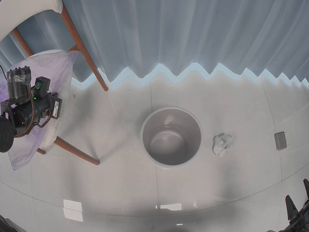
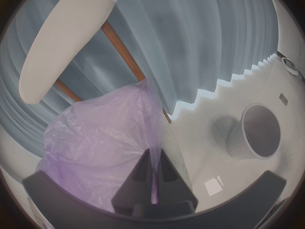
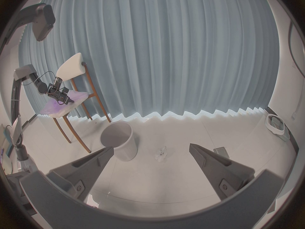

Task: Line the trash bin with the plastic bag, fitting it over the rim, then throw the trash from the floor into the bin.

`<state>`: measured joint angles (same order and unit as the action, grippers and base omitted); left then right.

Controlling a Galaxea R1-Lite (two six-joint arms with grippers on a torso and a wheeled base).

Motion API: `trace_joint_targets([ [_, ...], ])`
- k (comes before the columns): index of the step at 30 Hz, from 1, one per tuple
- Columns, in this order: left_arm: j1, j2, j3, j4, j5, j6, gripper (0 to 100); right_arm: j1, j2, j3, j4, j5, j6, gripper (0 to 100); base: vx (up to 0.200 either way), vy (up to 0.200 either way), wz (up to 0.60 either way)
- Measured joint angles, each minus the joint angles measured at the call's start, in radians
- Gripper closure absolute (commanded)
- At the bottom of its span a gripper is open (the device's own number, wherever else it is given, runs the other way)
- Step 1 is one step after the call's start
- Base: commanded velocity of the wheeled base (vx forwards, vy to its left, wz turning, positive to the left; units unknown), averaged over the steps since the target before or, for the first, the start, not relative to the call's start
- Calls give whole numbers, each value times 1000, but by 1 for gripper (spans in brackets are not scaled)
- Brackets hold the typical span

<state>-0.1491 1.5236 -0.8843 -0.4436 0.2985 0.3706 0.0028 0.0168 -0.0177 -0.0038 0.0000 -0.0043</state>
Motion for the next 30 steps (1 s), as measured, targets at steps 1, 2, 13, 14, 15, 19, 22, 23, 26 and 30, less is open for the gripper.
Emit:
trace_joint_targets([
  [1,0,-1,4,-1,0,-13,100,0,0,0,0,0,0,0,0,0,0],
  [2,-2,-3,8,-1,0,-28,100,0,0,0,0,0,0,0,0,0,0],
  [13,-18,-70,51,55,-117,-476,100,0,0,0,0,0,0,0,0,0,0],
  [14,-19,-87,58,66,-134,-511,100,0,0,0,0,0,0,0,0,0,0],
  [15,-20,-105,67,78,-151,-544,100,0,0,0,0,0,0,0,0,0,0],
  [19,-21,-191,111,112,-217,-686,100,0,0,0,0,0,0,0,0,0,0],
  [22,-21,-260,139,126,-286,-808,100,0,0,0,0,0,0,0,0,0,0],
  [23,-21,-284,145,129,-309,-844,100,0,0,0,0,0,0,0,0,0,0],
  [26,-35,-353,159,139,-380,-938,100,0,0,0,0,0,0,0,0,0,0],
  [30,-88,-435,167,143,-453,-1019,100,0,0,0,0,0,0,0,0,0,0],
])
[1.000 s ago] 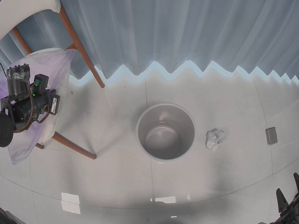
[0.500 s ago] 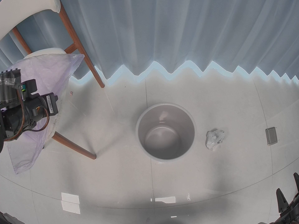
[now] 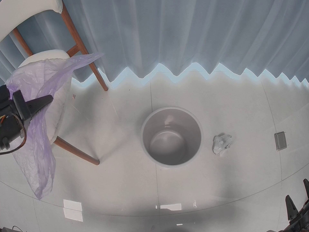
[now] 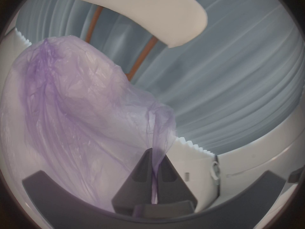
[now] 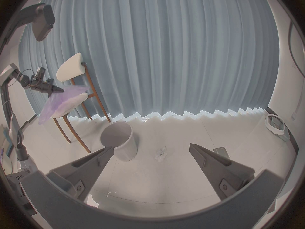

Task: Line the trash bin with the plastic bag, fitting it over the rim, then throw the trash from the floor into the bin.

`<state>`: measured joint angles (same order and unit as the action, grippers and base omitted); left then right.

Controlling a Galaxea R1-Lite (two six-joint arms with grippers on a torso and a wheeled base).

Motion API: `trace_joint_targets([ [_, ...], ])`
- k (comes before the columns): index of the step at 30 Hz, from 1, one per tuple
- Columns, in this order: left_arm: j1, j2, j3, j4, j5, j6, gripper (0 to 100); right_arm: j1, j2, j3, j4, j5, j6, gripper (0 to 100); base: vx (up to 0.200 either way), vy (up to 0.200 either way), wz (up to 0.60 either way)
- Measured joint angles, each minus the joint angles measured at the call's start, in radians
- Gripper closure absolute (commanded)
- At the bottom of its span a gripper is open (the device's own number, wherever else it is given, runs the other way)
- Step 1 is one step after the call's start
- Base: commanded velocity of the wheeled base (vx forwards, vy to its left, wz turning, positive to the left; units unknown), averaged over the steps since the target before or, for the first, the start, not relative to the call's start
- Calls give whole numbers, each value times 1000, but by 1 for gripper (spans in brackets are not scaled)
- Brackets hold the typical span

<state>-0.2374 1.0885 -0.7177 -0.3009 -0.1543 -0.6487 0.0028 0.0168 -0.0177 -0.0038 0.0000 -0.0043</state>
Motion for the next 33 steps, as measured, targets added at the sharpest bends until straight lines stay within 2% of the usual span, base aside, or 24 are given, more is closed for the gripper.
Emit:
trace_joint_targets([
  [5,-88,-83,-6,-4,-77,-63,100,0,0,0,0,0,0,0,0,0,0],
  [9,-137,-135,-11,-4,-192,-73,100,0,0,0,0,0,0,0,0,0,0],
  [13,-159,-170,-11,-3,-353,-82,100,0,0,0,0,0,0,0,0,0,0],
  [17,-174,-199,-6,-1,-571,-99,100,0,0,0,0,0,0,0,0,0,0],
  [24,-188,-208,-8,-9,-819,-113,100,0,0,0,0,0,-1,0,0,0,0],
  [28,-191,-178,-15,-43,-897,-118,100,0,0,0,0,1,-2,0,0,0,0],
  [33,-210,-109,-26,-129,-927,-129,100,0,0,0,0,2,-3,0,0,0,0],
])
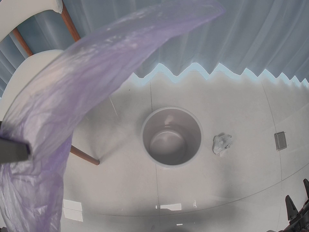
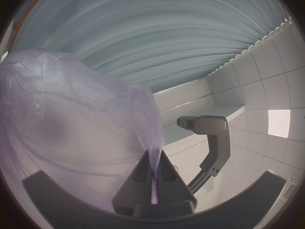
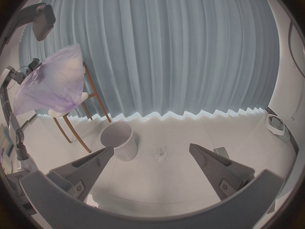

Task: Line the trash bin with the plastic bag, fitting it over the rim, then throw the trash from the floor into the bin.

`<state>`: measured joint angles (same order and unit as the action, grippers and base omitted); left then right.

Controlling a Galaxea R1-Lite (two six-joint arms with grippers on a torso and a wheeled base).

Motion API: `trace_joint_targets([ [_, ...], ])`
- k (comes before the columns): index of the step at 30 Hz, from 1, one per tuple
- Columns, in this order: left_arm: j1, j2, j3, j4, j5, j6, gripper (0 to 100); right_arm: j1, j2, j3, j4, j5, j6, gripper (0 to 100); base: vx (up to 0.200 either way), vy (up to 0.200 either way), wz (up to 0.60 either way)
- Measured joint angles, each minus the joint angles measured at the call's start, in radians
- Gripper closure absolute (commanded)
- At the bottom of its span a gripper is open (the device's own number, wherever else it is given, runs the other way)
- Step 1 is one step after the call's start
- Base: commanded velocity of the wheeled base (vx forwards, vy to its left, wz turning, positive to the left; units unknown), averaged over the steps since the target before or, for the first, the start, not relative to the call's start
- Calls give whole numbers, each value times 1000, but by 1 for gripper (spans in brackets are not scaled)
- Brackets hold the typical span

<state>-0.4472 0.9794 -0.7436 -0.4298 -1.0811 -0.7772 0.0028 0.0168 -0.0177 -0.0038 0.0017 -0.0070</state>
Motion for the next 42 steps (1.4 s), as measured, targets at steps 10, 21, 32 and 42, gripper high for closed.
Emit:
trace_joint_targets([
  [10,-64,195,-23,-256,-9,-63,100,0,0,0,0,2,-1,0,0,0,0],
  [21,-24,402,-33,-513,-10,-58,100,0,0,0,0,3,-2,0,0,0,0],
  [32,96,626,-111,-769,-11,-65,100,0,0,0,0,3,-2,0,0,0,0],
  [42,107,701,-137,-799,-17,-61,100,0,0,0,0,4,-2,0,0,0,0],
])
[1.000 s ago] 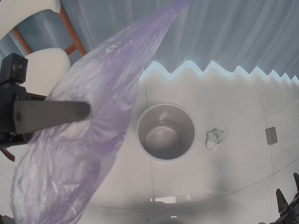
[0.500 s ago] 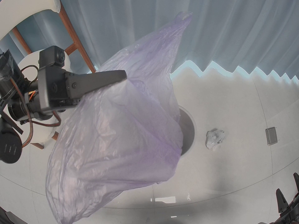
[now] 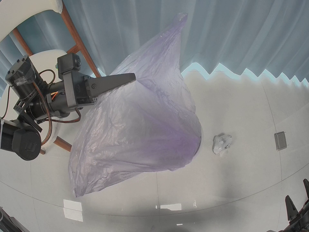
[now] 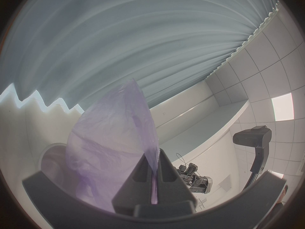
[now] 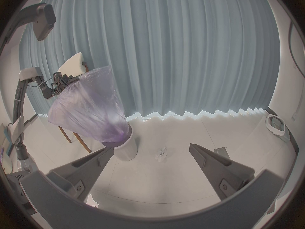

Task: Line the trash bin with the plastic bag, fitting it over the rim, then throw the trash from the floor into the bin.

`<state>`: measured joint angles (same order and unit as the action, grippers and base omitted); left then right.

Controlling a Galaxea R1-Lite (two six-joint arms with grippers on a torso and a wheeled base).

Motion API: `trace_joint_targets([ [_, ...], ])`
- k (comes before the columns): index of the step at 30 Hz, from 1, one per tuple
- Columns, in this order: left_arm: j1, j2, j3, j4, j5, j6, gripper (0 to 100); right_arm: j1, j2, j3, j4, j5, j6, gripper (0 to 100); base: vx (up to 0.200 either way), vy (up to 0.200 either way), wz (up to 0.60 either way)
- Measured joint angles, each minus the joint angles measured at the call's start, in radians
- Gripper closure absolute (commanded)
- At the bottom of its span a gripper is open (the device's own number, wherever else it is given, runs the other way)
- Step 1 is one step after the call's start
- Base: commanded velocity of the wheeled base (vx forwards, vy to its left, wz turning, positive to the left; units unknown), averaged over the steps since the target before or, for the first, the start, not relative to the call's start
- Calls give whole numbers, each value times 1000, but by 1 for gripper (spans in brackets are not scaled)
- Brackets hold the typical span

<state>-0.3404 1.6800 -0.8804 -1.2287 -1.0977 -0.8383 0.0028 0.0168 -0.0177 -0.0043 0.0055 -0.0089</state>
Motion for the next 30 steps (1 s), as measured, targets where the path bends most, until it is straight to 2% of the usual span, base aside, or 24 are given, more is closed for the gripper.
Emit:
trace_joint_targets([
  [7,-6,5,-20,-11,0,0,100,0,0,0,0,-1,0,0,0,0,0],
  [20,-118,9,101,-11,8,-2,100,0,0,0,0,-1,0,0,0,0,0],
  [30,-167,51,77,-12,7,0,100,0,0,0,0,1,0,0,0,0,0],
])
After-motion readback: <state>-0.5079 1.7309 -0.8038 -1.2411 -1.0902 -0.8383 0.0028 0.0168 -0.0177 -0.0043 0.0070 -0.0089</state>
